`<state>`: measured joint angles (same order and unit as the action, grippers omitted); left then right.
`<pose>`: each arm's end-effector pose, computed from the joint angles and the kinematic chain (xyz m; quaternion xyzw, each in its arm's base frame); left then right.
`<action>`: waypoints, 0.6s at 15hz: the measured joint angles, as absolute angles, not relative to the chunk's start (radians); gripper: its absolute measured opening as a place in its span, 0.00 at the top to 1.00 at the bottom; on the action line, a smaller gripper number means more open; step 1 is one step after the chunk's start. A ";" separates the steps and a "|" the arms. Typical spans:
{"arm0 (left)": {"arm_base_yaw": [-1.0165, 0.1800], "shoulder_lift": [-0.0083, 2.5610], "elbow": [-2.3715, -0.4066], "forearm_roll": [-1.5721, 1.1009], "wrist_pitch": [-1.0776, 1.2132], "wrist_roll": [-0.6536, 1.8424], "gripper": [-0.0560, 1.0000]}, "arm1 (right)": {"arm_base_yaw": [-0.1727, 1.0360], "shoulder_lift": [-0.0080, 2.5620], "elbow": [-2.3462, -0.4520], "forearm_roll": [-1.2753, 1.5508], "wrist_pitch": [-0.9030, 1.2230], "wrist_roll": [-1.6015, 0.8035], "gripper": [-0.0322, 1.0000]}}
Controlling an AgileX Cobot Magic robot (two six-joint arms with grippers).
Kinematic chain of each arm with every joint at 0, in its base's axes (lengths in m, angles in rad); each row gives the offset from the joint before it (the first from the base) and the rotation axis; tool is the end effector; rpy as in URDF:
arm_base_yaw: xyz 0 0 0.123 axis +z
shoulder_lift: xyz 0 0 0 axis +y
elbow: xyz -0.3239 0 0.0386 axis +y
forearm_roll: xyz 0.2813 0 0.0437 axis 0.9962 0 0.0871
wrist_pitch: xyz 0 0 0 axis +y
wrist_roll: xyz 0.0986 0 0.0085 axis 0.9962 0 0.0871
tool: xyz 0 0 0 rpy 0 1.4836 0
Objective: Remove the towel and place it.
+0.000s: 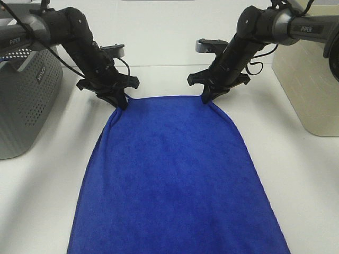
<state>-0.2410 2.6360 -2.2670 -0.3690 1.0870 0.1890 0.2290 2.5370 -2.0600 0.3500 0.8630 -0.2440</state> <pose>0.5766 -0.1743 0.0941 0.1417 0.9701 -0.1727 0.0947 0.5697 0.1593 0.0952 -0.1395 0.9665 0.1474 0.1570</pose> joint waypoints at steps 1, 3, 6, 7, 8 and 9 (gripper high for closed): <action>-0.241 2.636 -2.267 -0.371 1.079 0.212 0.92 | 0.229 2.537 -2.060 0.340 0.863 -0.244 0.95; -0.241 2.636 -2.265 -0.374 1.067 0.226 0.92 | 0.231 2.537 -2.060 0.328 0.859 -0.244 0.95; -0.241 2.635 -2.270 -0.362 1.010 0.244 0.92 | 0.231 2.541 -2.085 0.293 0.849 -0.266 0.95; -0.243 2.636 -2.281 -0.352 0.999 0.245 0.92 | 0.231 2.544 -2.095 0.282 0.849 -0.267 0.95; -0.244 2.641 -2.304 -0.340 0.979 0.248 0.92 | 0.231 2.550 -2.124 0.260 0.842 -0.270 0.95; -0.246 2.644 -2.337 -0.333 0.956 0.248 0.92 | 0.231 2.553 -2.163 0.234 0.828 -0.272 0.95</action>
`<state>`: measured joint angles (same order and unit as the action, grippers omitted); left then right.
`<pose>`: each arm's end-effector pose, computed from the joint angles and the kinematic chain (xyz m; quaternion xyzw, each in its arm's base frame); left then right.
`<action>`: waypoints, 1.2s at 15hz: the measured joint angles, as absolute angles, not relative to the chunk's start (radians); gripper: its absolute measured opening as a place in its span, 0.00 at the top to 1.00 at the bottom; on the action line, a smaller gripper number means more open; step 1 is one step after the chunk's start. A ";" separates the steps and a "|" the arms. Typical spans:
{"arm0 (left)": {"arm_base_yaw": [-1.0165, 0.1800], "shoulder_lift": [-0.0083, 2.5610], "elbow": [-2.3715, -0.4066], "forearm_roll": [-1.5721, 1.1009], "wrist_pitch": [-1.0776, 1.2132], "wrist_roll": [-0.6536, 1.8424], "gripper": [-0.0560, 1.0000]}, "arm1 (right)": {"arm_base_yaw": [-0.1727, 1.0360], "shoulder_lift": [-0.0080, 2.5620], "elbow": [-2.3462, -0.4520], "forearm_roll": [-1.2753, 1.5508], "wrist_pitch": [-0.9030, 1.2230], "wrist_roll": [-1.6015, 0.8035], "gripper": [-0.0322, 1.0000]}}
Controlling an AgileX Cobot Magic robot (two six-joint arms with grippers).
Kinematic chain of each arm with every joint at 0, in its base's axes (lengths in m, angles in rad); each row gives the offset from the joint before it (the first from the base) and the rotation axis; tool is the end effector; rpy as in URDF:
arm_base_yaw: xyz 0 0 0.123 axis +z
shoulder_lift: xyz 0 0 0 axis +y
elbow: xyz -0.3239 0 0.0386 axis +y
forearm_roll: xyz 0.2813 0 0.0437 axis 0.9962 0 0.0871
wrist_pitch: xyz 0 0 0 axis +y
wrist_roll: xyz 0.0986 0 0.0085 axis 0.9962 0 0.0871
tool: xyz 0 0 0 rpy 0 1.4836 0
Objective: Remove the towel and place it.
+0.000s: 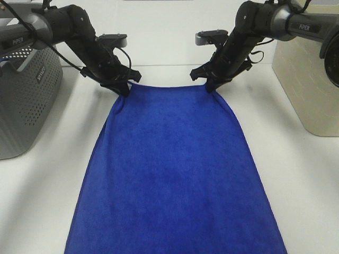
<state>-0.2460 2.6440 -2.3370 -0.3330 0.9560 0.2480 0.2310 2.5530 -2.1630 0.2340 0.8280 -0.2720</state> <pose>0.5981 -0.1775 0.1133 0.1713 0.9541 -0.1513 0.1937 0.5902 0.1562 0.1165 -0.1847 0.9532 0.0967 0.2188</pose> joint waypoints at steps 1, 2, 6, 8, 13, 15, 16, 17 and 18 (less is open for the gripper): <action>-0.246 2.644 -2.371 -0.320 0.929 0.248 0.92 | 0.231 2.553 -2.204 0.214 0.821 -0.273 0.95; -0.246 2.644 -2.405 -0.305 0.904 0.248 0.92 | 0.231 2.553 -2.252 0.195 0.815 -0.273 0.95; -0.246 2.644 -2.464 -0.221 0.763 0.248 0.92 | 0.231 2.553 -2.355 0.182 0.691 -0.300 0.95; -0.246 2.644 -2.464 -0.186 0.716 0.252 0.92 | 0.231 2.553 -2.355 0.182 0.647 -0.307 0.95; -0.246 2.644 -2.464 -0.172 0.602 0.267 0.92 | 0.231 2.561 -2.356 0.182 0.588 -0.307 0.95; -0.246 2.645 -2.464 -0.172 0.575 0.311 0.92 | 0.231 2.562 -2.355 0.182 0.574 -0.307 0.95; -0.246 2.646 -2.464 -0.172 0.569 0.323 0.92 | 0.231 2.562 -2.355 0.182 0.558 -0.307 0.95; -0.246 2.647 -2.464 -0.172 0.565 0.329 0.92 | 0.231 2.562 -2.355 0.182 0.555 -0.307 0.95; -0.246 2.653 -2.464 -0.172 0.553 0.338 0.92 | 0.231 2.562 -2.355 0.182 0.551 -0.307 0.95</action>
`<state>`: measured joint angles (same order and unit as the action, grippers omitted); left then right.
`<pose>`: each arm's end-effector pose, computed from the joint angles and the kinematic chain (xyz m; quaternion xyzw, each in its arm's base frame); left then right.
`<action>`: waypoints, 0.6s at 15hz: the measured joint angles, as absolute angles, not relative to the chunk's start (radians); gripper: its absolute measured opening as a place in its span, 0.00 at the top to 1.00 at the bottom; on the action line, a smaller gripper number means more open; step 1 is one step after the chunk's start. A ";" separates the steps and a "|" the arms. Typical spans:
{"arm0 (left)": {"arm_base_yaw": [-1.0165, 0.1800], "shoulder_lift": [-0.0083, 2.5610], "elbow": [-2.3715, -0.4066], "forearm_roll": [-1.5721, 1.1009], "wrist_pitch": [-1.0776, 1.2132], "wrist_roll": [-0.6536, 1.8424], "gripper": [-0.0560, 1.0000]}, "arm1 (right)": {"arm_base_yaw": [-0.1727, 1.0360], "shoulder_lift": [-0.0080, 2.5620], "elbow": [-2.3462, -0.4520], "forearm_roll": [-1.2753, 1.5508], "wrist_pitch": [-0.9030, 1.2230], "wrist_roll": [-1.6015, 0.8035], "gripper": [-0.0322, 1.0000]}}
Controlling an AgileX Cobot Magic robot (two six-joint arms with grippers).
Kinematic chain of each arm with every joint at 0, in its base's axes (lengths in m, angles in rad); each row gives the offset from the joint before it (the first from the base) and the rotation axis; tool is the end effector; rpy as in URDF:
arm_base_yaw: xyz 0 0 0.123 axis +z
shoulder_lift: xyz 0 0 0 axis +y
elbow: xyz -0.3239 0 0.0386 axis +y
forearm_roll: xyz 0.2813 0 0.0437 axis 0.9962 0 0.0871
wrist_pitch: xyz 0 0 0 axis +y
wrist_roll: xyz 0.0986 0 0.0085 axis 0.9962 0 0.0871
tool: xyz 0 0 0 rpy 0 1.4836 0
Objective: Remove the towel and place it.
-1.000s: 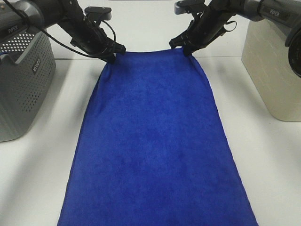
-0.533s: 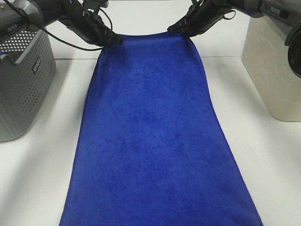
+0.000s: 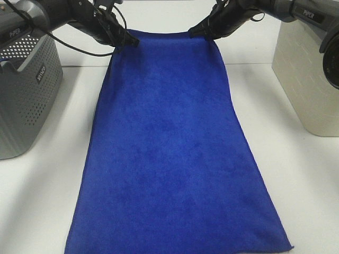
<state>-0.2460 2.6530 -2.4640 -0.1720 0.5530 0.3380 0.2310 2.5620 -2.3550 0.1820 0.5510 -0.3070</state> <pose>0.6449 -0.1711 0.1714 0.2136 0.8689 -0.0524 0.4434 0.6344 0.1589 0.1923 -0.1911 0.8775 0.0600 0.4358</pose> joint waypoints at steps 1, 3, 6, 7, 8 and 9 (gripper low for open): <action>-0.246 2.656 -2.464 -0.168 0.549 0.340 0.92 | 0.231 2.562 -2.355 0.182 0.547 -0.307 0.95; -0.246 2.668 -2.464 -0.158 0.528 0.341 0.92 | 0.230 2.574 -2.355 0.182 0.533 -0.308 0.95; -0.246 2.688 -2.464 -0.156 0.490 0.341 0.92 | 0.228 2.615 -2.355 0.183 0.523 -0.309 0.95; -0.246 2.698 -2.464 -0.154 0.473 0.341 0.92 | 0.227 2.621 -2.355 0.183 0.510 -0.310 0.95; -0.246 2.712 -2.464 -0.152 0.456 0.342 0.92 | 0.227 2.623 -2.355 0.183 0.501 -0.310 0.95; -0.246 2.723 -2.464 -0.150 0.445 0.342 0.92 | 0.226 2.623 -2.355 0.183 0.486 -0.310 0.95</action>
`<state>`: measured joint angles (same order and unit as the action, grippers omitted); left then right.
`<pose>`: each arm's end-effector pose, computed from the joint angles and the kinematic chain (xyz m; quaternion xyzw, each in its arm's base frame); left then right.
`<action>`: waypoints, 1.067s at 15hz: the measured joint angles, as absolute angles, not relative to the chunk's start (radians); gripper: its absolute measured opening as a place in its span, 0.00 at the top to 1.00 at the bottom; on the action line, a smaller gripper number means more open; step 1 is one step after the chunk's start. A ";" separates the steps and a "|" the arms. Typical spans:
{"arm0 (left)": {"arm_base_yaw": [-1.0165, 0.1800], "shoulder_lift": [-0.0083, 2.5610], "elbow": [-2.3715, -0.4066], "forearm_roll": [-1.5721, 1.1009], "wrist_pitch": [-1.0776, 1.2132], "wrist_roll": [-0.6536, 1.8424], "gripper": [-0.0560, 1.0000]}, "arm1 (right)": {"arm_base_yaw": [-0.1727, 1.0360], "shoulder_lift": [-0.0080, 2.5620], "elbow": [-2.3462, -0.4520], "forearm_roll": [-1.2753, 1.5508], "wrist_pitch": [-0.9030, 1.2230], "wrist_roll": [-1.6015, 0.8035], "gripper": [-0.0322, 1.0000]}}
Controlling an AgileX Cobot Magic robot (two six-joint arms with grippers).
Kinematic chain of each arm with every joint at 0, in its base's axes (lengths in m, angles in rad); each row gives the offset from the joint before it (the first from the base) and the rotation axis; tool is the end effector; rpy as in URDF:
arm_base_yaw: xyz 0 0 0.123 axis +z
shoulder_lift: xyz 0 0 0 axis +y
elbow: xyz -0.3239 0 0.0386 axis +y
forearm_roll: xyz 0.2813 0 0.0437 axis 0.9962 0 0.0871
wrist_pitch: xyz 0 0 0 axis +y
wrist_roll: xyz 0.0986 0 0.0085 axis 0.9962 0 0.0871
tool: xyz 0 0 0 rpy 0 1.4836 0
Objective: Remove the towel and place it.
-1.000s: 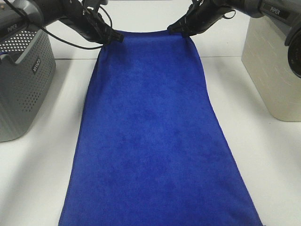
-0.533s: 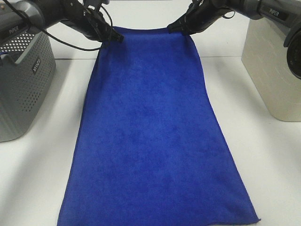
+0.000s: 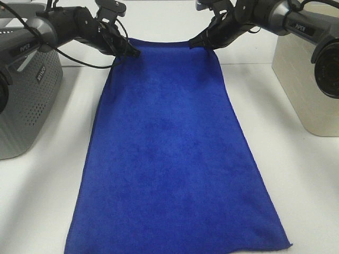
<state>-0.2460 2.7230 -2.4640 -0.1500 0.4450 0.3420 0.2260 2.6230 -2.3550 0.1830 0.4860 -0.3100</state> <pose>0.6536 -0.1707 0.1327 0.2134 0.8610 -0.0377 0.4602 0.6424 0.1564 0.1571 -0.1851 0.8781 0.0554 0.4376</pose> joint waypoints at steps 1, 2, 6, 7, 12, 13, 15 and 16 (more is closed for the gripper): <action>-0.246 2.731 -2.464 -0.149 0.431 0.342 0.92 | 0.226 2.629 -2.355 0.183 0.481 -0.310 0.95; -0.246 2.738 -2.464 -0.149 0.424 0.342 0.92 | 0.226 2.638 -2.355 0.183 0.474 -0.310 0.95; -0.246 2.753 -2.464 -0.148 0.394 0.342 0.92 | 0.224 2.676 -2.355 0.196 0.449 -0.310 0.95; -0.246 2.755 -2.464 -0.145 0.390 0.342 0.92 | 0.223 2.682 -2.355 0.201 0.437 -0.310 0.95; -0.246 2.769 -2.464 -0.123 0.365 0.342 0.92 | 0.221 2.701 -2.355 0.206 0.411 -0.310 0.95; -0.246 2.769 -2.464 -0.123 0.359 0.342 0.91 | 0.221 2.701 -2.355 0.206 0.410 -0.310 0.95; -0.246 2.769 -2.464 -0.121 0.354 0.342 0.86 | 0.220 2.701 -2.355 0.206 0.409 -0.310 0.93; -0.246 2.769 -2.464 -0.120 0.347 0.342 0.82 | 0.220 2.701 -2.355 0.206 0.409 -0.310 0.89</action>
<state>-0.2460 2.7690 -2.4640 -0.1200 0.3470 0.3420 0.2200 2.7010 -2.3550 0.2060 0.4090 -0.3100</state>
